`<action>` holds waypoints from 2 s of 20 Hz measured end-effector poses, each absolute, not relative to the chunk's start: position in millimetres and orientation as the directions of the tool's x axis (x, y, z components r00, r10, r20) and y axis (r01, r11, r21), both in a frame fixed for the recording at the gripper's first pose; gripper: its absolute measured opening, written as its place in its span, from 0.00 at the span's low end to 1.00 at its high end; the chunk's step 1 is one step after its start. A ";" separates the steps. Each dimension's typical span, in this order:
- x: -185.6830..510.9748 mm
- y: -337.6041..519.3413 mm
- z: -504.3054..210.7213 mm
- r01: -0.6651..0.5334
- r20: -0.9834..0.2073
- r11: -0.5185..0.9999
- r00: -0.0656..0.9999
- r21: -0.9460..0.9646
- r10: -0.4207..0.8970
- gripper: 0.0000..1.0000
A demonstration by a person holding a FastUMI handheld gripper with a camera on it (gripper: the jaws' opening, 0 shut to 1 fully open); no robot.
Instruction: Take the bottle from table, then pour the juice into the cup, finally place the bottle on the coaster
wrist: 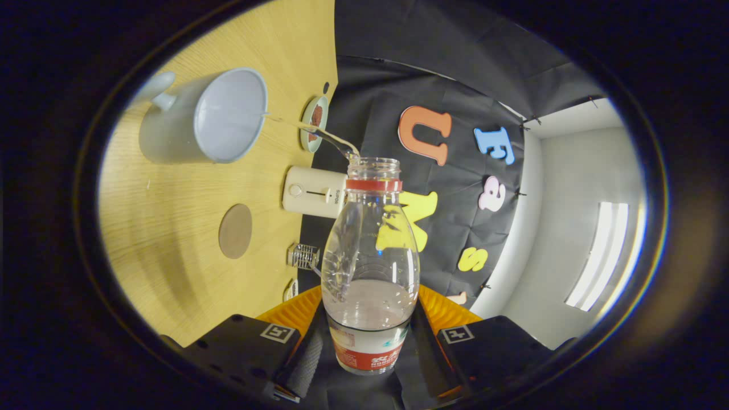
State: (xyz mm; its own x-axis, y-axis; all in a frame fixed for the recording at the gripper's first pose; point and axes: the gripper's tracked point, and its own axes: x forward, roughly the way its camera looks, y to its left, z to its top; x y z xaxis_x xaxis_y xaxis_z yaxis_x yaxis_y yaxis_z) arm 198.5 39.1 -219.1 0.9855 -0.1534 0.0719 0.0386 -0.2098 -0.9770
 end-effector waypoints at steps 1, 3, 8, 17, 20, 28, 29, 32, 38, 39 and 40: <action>197.0 38.4 -220.0 0.038 0.071 -0.209 0.986 -0.977 -0.153 0.78; 197.2 37.1 -219.1 0.036 0.070 -0.212 0.985 -0.977 -0.156 0.78; 195.2 36.2 -217.5 0.038 0.076 -0.237 0.985 -0.971 -0.157 0.78; 197.3 40.8 -210.2 0.056 0.100 -0.272 0.983 -0.961 -0.151 0.78; 195.3 38.3 -208.8 0.054 0.102 -0.276 0.981 -0.960 -0.162 0.78; 190.9 38.2 -200.4 0.073 0.130 -0.316 0.978 -0.946 -0.165 0.78; 191.2 38.9 -200.1 0.073 0.131 -0.322 0.978 -0.944 -0.164 0.78; 190.2 39.2 -195.7 0.077 0.139 -0.330 0.976 -0.941 -0.169 0.78; 187.8 38.4 -190.9 0.087 0.156 -0.348 0.972 -0.933 -0.176 0.78; 187.2 38.7 -188.8 0.092 0.163 -0.354 0.971 -0.931 -0.174 0.78; 186.4 40.8 -186.8 0.100 0.171 -0.362 0.971 -0.927 -0.167 0.78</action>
